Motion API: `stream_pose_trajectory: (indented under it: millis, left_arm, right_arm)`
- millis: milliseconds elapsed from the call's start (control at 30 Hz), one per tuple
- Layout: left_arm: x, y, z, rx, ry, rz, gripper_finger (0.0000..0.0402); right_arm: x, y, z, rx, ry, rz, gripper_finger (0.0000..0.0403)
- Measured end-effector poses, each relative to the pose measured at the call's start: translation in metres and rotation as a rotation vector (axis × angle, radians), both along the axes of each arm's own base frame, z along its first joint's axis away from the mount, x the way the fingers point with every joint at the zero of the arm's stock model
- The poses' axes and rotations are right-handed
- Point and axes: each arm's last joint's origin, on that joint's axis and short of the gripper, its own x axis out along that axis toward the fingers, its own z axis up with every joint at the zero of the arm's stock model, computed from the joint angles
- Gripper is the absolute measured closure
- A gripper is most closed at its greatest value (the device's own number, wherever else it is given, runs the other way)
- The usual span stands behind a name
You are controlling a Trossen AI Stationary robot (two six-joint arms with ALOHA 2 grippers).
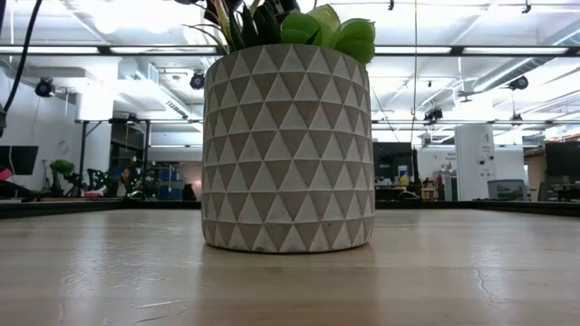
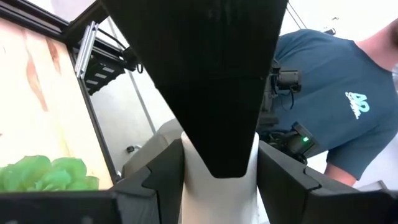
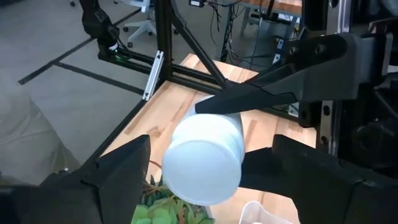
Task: Pick and place pill bottles into a basket
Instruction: Put the white pill bottle into the transparent bin
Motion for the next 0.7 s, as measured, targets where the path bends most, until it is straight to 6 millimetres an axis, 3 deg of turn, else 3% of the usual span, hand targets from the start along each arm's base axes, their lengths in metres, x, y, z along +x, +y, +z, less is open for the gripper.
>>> stream_pose_trajectory:
  millis: [233,567,700]
  left_arm:
    - [0.0000,0.0000,0.0000,0.000,0.000,0.000,0.0246]
    - [0.0000,0.0000,0.0001,0.000,-0.002,-0.002,0.0246]
    - [-0.0001,0.0000,0.0001,0.000,-0.001,-0.003,0.0246]
  right_arm:
    - [0.0000,0.0000,0.0000,0.002,0.001,-0.001,0.0092]
    - [-0.0011,0.0003,0.0004,-0.006,-0.002,0.015,0.0249]
    - [-0.0015,0.0005,0.0006,0.001,-0.001,0.026,0.0258]
